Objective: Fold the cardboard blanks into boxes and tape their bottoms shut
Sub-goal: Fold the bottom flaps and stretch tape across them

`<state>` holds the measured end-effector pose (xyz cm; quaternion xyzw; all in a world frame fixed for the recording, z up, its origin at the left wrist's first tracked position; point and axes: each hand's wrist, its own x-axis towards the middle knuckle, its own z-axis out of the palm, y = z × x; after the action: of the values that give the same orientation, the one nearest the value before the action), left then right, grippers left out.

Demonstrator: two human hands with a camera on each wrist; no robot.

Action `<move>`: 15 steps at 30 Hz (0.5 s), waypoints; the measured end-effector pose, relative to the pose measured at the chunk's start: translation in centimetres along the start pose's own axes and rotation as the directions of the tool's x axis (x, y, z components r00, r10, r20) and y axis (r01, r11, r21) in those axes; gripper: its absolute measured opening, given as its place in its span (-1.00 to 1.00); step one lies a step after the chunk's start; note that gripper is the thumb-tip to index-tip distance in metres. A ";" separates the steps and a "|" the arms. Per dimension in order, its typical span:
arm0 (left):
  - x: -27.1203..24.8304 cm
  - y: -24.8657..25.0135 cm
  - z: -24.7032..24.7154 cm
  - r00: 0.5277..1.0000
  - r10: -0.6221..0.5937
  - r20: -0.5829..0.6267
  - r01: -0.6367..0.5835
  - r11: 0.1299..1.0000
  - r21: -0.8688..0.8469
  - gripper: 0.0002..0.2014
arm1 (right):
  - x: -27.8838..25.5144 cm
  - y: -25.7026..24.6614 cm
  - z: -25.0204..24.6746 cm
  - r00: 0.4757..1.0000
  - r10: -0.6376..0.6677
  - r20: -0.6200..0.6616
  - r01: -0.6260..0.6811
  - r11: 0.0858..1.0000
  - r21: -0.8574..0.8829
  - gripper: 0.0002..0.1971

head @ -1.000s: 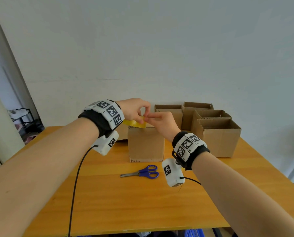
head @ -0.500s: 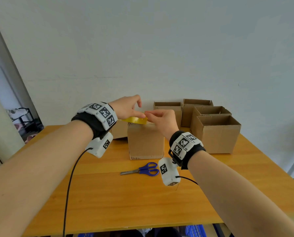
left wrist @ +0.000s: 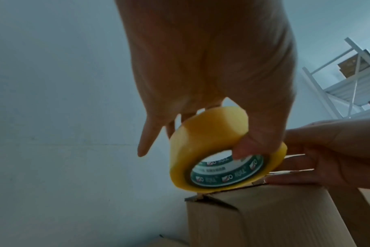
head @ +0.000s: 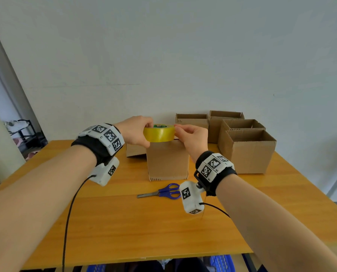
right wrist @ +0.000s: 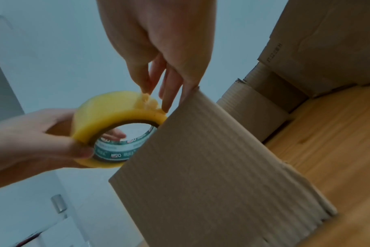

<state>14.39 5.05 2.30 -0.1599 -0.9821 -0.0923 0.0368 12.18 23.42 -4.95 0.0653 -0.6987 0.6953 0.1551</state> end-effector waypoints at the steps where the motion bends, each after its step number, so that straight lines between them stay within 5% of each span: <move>1: 0.0 -0.2 0.2 0.999 0.000 -0.049 -0.001 1.000 -0.023 -0.64 | 0.1 0.1 0.0 1.000 0.006 -0.006 -0.006 1.000 -0.009 -0.90; 5: 0.2 -0.6 0.8 0.970 0.020 -0.241 -0.063 0.983 -0.172 -0.62 | 0.3 0.0 -0.2 0.998 0.059 0.011 -0.058 0.998 -0.031 -0.94; 8: 0.7 -0.8 1.6 0.946 -0.045 -0.321 -0.061 0.948 -0.313 -0.40 | 0.6 -0.6 -0.7 0.990 0.126 0.070 -0.130 0.990 0.050 -0.87; 11: 1.5 -0.9 2.5 0.939 -0.256 -0.230 0.090 0.827 -0.555 -0.22 | 0.7 -0.9 -1.0 0.980 0.161 0.117 -0.170 0.982 0.076 -0.83; 15: 2.4 -0.1 3.4 0.905 -0.404 -0.130 0.169 0.624 -0.763 -0.50 | 0.7 -0.9 -0.9 0.972 0.182 0.148 -0.193 0.979 0.064 -0.77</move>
<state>11.89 6.32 -0.81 0.0145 -0.8566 -0.5066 0.0970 11.87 24.36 -3.87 0.0541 -0.6833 0.7273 0.0359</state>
